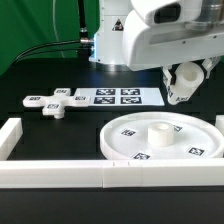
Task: Assemble round table
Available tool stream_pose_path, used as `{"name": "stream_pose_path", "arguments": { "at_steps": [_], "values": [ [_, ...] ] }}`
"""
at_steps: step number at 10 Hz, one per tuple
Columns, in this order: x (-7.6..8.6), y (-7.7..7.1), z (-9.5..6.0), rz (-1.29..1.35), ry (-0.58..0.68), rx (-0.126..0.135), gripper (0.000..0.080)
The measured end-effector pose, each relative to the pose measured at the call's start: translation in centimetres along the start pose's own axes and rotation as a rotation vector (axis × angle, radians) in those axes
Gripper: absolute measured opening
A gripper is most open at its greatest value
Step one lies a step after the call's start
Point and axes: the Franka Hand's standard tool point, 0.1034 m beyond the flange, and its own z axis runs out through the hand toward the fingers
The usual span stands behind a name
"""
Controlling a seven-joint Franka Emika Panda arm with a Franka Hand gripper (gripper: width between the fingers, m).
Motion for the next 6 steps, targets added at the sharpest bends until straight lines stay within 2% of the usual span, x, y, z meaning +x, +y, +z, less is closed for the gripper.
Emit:
{"name": "stream_pose_path", "arguments": {
  "at_steps": [1,2,3,4,5,6],
  "values": [
    [0.0,0.2,-0.1,0.0,0.065,-0.009,0.0407],
    [0.1,0.6,-1.0,-0.017,0.092,-0.014,0.0407],
    [0.7,1.1,-2.3,-0.023,0.178,-0.028,0.0407],
    [0.4,1.3,-3.0,-0.02,0.217,-0.036,0.0407],
    [0.5,1.4,-3.3,-0.007,0.289,-0.037,0.0407],
    [0.7,1.6,-3.2,-0.01,0.367,-0.051,0.0407]
  ]
}}
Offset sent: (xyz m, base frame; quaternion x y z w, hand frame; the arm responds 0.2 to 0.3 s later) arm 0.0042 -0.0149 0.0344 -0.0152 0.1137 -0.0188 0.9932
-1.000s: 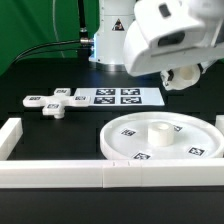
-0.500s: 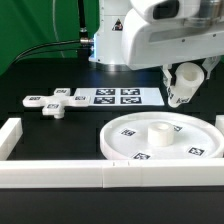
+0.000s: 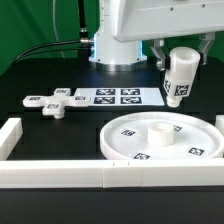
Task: Assemble round table
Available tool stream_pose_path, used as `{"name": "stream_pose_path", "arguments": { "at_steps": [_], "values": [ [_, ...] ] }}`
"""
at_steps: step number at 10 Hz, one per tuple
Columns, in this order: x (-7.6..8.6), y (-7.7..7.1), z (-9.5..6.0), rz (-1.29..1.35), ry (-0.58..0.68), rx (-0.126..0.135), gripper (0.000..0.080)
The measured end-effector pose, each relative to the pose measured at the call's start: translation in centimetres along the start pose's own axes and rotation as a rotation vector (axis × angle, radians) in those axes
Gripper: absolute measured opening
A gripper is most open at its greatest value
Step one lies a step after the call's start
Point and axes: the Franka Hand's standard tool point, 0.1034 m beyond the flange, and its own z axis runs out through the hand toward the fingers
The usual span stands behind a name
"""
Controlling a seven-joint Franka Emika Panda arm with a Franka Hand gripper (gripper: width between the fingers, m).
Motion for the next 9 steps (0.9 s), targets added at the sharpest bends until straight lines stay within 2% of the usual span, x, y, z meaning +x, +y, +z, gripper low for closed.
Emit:
{"name": "stream_pose_path", "arguments": {
  "at_steps": [3,4,5,7,9],
  "values": [
    [0.5,0.5,0.3,-0.008,0.172,-0.031,0.0407],
    [0.6,0.7,0.2,-0.031,0.266,-0.056,0.0407],
    [0.2,1.1,0.5,-0.056,0.298,-0.071,0.0407],
    [0.0,1.8,0.6,-0.063,0.293,-0.076,0.0407],
    [0.0,1.6,0.6,-0.065,0.292,-0.075,0.0407]
  ]
}}
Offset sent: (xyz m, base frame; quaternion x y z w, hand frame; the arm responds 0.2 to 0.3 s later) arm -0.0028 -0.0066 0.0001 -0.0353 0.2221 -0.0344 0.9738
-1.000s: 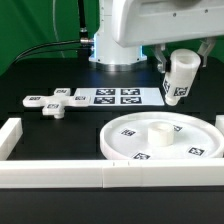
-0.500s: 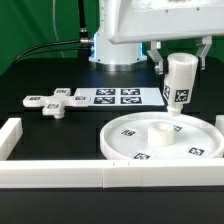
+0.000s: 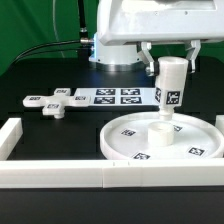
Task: Assemble round table
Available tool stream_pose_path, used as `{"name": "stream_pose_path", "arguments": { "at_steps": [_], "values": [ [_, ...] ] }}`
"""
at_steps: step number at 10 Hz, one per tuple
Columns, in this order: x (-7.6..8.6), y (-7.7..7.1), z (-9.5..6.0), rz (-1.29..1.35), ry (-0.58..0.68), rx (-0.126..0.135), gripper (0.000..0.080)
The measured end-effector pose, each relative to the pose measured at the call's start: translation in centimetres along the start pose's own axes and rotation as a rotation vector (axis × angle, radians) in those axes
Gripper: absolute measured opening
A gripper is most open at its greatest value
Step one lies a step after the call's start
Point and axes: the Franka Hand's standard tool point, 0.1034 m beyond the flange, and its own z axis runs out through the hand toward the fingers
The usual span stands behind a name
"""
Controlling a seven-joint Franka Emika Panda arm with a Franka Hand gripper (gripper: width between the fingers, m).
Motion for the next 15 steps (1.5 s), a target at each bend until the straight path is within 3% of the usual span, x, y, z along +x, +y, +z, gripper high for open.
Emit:
{"name": "stream_pose_path", "arguments": {
  "at_steps": [15],
  "values": [
    [-2.5,-0.9,1.3,-0.006,-0.049,0.015,0.0407]
  ]
}}
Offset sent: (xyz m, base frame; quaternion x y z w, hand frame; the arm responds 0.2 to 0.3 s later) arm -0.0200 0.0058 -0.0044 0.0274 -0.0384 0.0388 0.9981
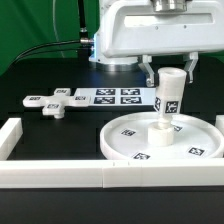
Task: Assemble round table
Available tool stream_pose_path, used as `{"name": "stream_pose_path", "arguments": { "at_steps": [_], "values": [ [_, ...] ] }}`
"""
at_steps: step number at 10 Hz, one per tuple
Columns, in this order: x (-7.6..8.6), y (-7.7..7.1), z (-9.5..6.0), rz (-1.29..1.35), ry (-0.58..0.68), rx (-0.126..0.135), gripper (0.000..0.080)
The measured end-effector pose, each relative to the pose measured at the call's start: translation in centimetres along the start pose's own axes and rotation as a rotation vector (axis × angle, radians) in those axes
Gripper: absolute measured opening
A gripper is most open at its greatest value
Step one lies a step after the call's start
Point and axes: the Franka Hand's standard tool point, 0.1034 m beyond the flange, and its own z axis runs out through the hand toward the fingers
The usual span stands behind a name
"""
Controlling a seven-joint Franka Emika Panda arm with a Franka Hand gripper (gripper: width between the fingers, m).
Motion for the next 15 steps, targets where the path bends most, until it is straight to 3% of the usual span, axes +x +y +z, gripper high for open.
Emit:
{"name": "stream_pose_path", "arguments": {
  "at_steps": [5,15],
  "values": [
    [-0.3,0.4,-0.1,0.005,0.005,-0.005,0.0407],
    [-0.9,0.0,1.3,0.003,0.005,-0.003,0.0409]
  ]
}}
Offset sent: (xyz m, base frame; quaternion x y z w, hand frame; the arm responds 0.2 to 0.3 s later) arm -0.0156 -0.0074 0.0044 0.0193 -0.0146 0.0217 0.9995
